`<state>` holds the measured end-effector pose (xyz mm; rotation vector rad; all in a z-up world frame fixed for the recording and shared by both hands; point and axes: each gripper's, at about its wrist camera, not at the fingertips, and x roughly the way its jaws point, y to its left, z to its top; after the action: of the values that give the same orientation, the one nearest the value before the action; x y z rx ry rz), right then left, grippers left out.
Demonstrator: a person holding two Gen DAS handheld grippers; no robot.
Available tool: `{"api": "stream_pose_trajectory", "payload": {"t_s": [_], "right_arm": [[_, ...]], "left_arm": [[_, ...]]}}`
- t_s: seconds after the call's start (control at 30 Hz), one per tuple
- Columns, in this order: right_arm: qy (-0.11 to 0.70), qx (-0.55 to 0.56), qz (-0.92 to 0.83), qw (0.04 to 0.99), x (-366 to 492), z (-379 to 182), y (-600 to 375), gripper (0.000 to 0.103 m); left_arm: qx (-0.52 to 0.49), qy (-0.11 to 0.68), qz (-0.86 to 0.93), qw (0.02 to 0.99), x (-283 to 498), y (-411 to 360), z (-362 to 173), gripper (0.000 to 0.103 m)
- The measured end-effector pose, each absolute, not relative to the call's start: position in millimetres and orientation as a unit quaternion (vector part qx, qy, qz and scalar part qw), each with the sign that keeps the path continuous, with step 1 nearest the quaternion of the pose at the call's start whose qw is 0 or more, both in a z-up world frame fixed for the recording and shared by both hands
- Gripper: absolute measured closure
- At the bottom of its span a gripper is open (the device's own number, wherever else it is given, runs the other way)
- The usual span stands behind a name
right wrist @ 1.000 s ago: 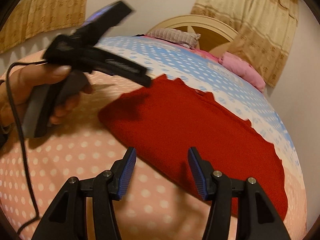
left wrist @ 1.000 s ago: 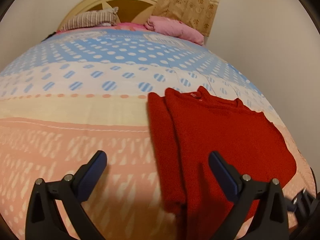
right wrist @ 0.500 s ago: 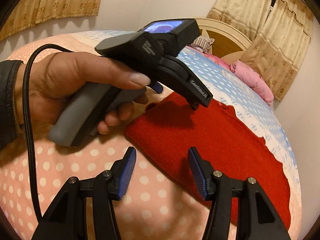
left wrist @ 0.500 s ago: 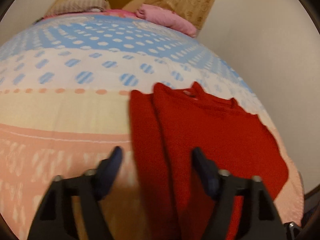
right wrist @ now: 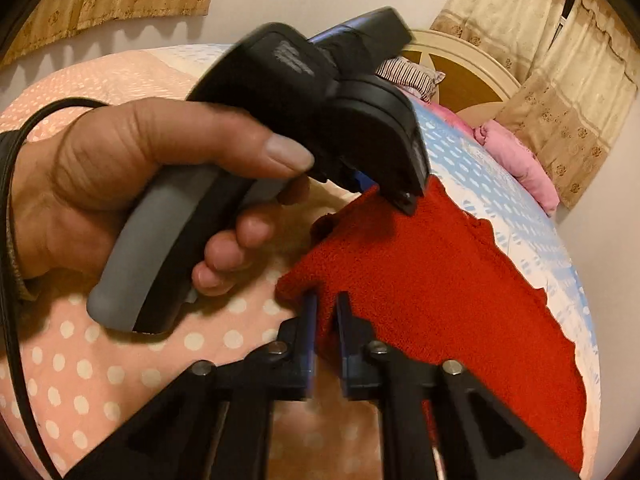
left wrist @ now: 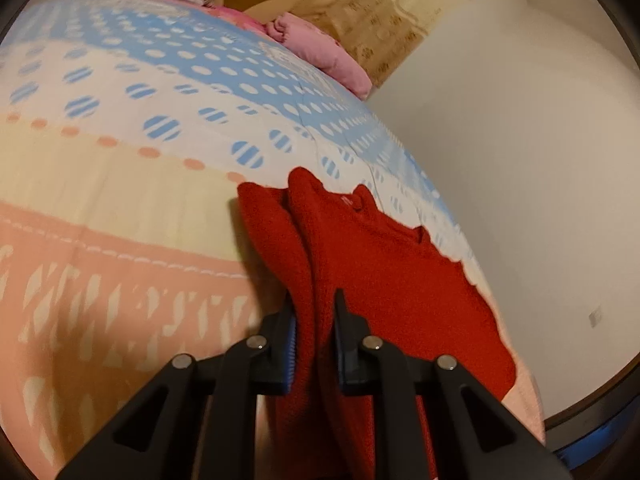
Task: Fold small clothes
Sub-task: 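Bring both tools together and close them on one folded cardigan edge, then lift the edge with both tools and fold it over the other half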
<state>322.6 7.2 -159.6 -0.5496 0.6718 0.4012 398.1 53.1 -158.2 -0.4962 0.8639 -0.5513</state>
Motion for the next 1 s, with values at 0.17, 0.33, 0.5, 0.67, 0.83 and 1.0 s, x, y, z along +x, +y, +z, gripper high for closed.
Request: {"api": "stream_pose_trajectory", "payload": {"t_s": [0.17,0.33,0.5,0.67,0.83,1.0], "right_arm": [[0.332,-0.257,0.19,0.887,324,-163,4,0.095],[0.318,-0.274,0.169,0.892,319,-161,10,0.081],[0.312,-0.294,0.154,0.89,317,-165,17,0.053],[0.329,-0.271,0.163,0.89,326,-165,10,0.073],[0.314,-0.261,0.171,0.896,319,-158,7,0.096],[0.306,-0.202,0.182,0.912,315,-142,-14,0.096]], "left_arm": [[-0.21,0.416,-0.242,0.851,399,45,-157,0.074],[-0.21,0.41,-0.206,0.863,405,51,-153,0.041],[-0.206,0.415,-0.221,0.858,417,46,-154,0.04],[-0.192,0.423,-0.237,0.853,421,38,-158,0.07],[-0.248,0.426,-0.257,0.831,424,50,-164,0.088],[-0.264,0.427,-0.258,0.825,421,48,-155,0.088]]}}
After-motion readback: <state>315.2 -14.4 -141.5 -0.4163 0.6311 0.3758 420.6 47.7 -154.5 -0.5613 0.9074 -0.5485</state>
